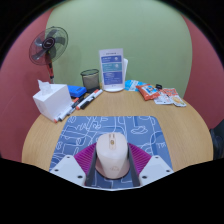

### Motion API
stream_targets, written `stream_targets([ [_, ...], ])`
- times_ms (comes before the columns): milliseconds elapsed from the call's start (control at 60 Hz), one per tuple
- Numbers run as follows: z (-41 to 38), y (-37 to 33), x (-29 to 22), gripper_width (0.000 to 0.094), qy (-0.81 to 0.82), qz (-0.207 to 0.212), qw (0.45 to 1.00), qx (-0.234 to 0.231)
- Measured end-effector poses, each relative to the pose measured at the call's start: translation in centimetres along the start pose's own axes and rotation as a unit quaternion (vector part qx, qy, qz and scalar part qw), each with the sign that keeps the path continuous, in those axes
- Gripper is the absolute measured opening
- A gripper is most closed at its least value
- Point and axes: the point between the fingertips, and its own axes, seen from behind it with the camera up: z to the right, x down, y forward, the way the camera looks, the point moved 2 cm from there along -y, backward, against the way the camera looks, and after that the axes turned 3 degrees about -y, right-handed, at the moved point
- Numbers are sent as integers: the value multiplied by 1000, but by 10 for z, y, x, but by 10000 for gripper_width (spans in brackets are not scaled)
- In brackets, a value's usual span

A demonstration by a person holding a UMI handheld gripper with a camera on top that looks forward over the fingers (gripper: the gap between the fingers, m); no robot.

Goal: Arrange mouse

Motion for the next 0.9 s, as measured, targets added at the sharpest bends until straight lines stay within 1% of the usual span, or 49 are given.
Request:
stream_targets([
  [33, 1, -1, -1, 558, -5, 4, 1000, 3],
  [50, 2, -2, -1, 589, -8, 3, 1000, 5],
  [67, 3, -4, -1, 632, -12, 3, 1000, 8],
  [133, 4, -19, -8, 856, -27, 9, 999, 17],
  [167, 4, -30, -13, 820, -31, 13, 999, 21],
  [183, 4, -36, -15, 817, -33, 15, 999, 22],
  [233, 4, -57, -23, 842, -36, 22, 999, 29],
  [350, 4, -119, -36, 842, -44, 35, 997, 44],
  [483, -4, -194, -37, 841, -44, 52, 996, 52],
  [700, -18, -294, -9, 841, -47, 66, 995, 62],
  [900, -36, -348, 21, 842, -42, 70, 995, 54],
])
